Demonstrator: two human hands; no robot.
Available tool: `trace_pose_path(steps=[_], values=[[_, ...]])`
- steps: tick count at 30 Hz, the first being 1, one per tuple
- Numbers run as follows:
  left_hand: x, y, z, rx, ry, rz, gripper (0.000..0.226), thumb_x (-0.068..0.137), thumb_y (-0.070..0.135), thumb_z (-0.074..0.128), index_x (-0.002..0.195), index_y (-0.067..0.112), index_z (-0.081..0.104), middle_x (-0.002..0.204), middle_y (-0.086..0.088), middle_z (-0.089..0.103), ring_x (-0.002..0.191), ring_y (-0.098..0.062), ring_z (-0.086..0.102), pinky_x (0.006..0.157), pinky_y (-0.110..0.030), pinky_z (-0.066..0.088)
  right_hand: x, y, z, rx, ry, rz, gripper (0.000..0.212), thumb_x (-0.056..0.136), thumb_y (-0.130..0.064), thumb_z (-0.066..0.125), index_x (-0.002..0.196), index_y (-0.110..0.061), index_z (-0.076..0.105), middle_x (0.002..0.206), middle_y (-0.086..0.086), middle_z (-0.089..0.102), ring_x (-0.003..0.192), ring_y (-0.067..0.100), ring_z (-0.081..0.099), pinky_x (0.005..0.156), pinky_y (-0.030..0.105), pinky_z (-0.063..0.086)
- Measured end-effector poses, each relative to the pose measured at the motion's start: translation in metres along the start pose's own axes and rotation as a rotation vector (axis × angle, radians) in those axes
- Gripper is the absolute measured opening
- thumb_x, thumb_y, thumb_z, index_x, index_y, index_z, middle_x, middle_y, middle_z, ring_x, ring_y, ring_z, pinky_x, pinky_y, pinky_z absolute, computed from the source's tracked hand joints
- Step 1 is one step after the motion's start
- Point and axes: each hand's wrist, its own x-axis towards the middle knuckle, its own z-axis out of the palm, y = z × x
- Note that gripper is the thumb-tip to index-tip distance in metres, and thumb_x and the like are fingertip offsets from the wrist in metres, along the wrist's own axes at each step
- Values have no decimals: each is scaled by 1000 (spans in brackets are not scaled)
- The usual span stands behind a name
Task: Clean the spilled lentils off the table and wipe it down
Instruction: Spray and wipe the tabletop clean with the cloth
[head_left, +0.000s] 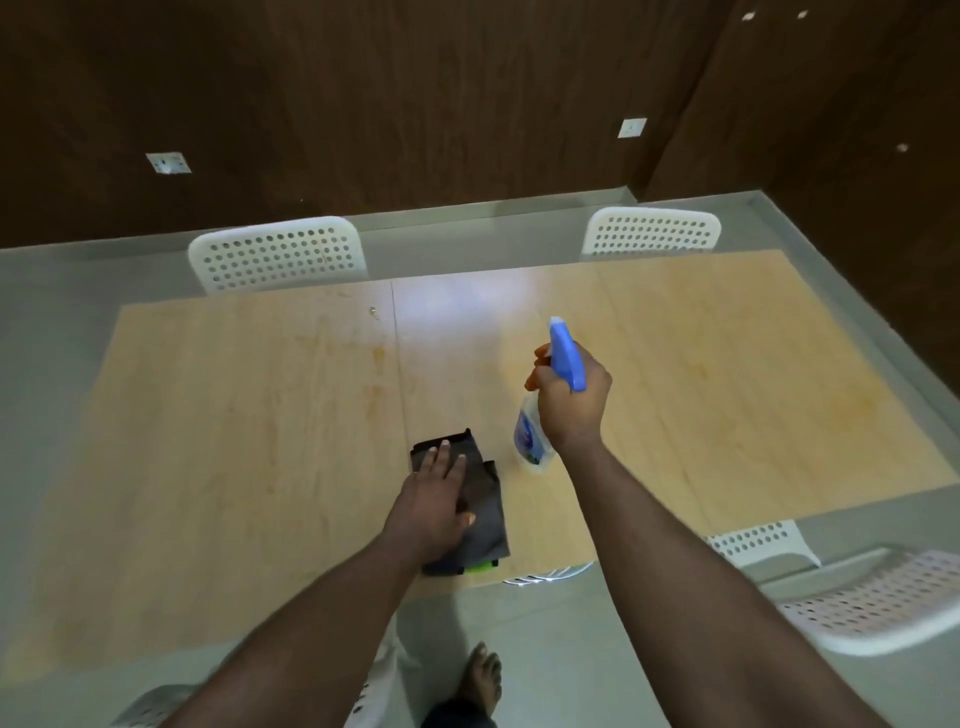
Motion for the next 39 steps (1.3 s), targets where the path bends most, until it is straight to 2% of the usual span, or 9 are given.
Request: trace_pose_path(steps=[5, 10, 15, 20, 24, 30, 33, 36, 39], values=[[4, 10, 18, 37, -10, 3, 89, 102, 48, 58, 169, 18, 7, 176, -10, -9, 163, -30, -9, 131, -47, 9, 10, 24, -19, -53, 38, -32, 25, 78, -4, 64, 87, -28, 67, 87, 3, 69, 80, 25, 67, 78, 49, 61], [4, 14, 31, 54, 21, -29, 85, 106, 52, 47, 169, 20, 1, 175, -11, -16, 162, -29, -16, 131, -47, 1, 13, 39, -25, -93, 23, -84, 21, 81, -3, 67, 94, -19, 67, 85, 2, 68, 78, 26, 66, 75, 42, 60], [21, 24, 41, 54, 157, 3, 76, 108, 50, 38, 169, 17, 8, 175, -12, -15, 161, -29, -18, 131, -49, -3, 4, 58, -35, -119, 25, -24, 43, 73, -20, 70, 116, -22, 65, 95, -5, 68, 84, 15, 64, 75, 15, 48], [33, 24, 62, 29, 238, -27, 73, 105, 52, 16, 169, 18, 11, 176, -6, -9, 162, -25, -15, 131, -49, -1, -30, 99, -43, -232, 42, 138, 68, 75, -40, 80, 137, -20, 60, 118, -9, 72, 107, 11, 67, 93, 26, 53], [27, 15, 76, 31, 324, -38, 71, 108, 47, 17, 169, 11, 7, 177, -4, 0, 163, -22, -8, 132, -48, 7, -76, 119, -45, -362, 23, 290, 45, 87, -27, 76, 128, -11, 66, 90, -12, 65, 89, 19, 65, 78, 24, 44], [-9, 3, 88, 30, 362, -146, 66, 110, 42, 24, 169, 14, 10, 177, -8, -5, 163, -27, -9, 131, -52, 9, -107, 153, -14, -727, -391, -186, 16, 87, -16, 68, 103, -15, 73, 94, 2, 72, 87, 24, 67, 74, 34, 54], [-40, -5, 98, 8, 383, -189, 62, 111, 42, 26, 169, 21, 15, 177, -6, -6, 163, -26, -9, 131, -51, 10, -91, 157, 17, -782, -571, -400, 37, 86, -16, 65, 122, -9, 70, 125, 12, 69, 117, 29, 61, 94, 40, 57], [-47, -10, 101, -16, 386, -270, 59, 112, 42, 23, 169, 26, 18, 177, -3, -8, 163, -23, -10, 131, -49, 10, -66, 160, 55, -887, -696, -479, 53, 99, -28, 51, 150, -13, 55, 162, 16, 44, 150, 35, 37, 121, 47, 37], [-28, -21, 89, 30, 391, -243, 61, 112, 43, 23, 170, 26, 9, 176, -5, -12, 162, -24, -13, 131, -50, 11, -48, 165, 81, -943, -701, -500, 55, 110, -39, 35, 163, -24, 35, 174, 6, 21, 162, 26, 13, 129, 45, 20]])
